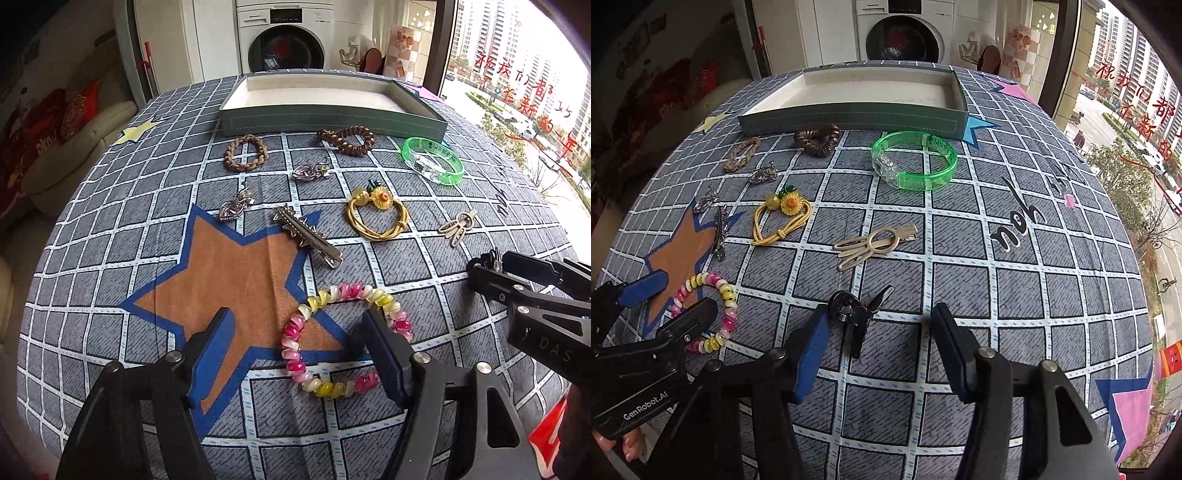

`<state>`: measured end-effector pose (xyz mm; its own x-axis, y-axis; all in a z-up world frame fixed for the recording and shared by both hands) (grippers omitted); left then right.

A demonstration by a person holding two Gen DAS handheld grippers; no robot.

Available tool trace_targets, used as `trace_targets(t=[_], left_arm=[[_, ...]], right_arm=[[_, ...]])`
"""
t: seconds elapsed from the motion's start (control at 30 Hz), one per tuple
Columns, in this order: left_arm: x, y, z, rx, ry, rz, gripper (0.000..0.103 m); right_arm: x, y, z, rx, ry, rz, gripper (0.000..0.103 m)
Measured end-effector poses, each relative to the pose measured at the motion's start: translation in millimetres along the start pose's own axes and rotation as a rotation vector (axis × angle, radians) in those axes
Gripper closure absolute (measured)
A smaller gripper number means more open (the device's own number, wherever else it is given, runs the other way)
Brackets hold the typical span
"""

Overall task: Organize jewelry
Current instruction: 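Grasp the pink-yellow beaded bracelet with the left gripper while the right grasps the black claw clip, then carry both items into the white tray and open both grippers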

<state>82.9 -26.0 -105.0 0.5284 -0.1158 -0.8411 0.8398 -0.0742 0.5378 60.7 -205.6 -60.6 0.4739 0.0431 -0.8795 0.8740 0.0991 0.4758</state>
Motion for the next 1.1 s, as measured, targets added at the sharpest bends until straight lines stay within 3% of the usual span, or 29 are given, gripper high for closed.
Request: trace_targets(t=[0.07, 0.13, 0.17, 0.43, 0.6, 0.8, 1.1], left_arm=[[-2, 1, 3, 0.018, -0.02, 0.01, 0.058], [-3, 1, 5, 0.027, -0.035, 0.009, 0.077], [-3, 2, 5, 0.026, -0.047, 0.008, 0.081], [-14, 5, 5, -0.016, -0.169, 0.005, 0.082], [-30, 26, 4, -0.038, -0.222, 0.042, 0.082], [-37, 72, -2, -0.058, -0.251, 0.093, 0.082], [-5, 166, -15, -0.064, -0.18, 0.153, 0.082]], right_arm=[[-1, 1, 2, -0.003, -0.001, 0.003, 0.064], [-1, 2, 4, 0.001, 0.008, 0.006, 0.08], [-1, 2, 5, 0.008, 0.016, 0.008, 0.08], [-9, 5, 18, 0.059, 0.102, 0.033, 0.08], [-20, 20, 27, 0.081, 0.143, 0.06, 0.08], [-22, 57, 39, 0.096, 0.189, 0.083, 0.08], [-2, 147, 52, 0.062, 0.171, 0.128, 0.08]])
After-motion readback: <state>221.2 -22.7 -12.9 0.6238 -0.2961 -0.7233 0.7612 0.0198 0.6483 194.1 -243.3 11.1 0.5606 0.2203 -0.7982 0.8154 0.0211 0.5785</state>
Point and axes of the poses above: each gripper's, at about its wrist camera, not at the fingertips, and x roughly the way its jaws point, z to its right, y to its top, the point moved 3 cm from there along x, roughly the way its jaws point, and after that the axes turned 5 degrees about -x, right-handed, at the moved point
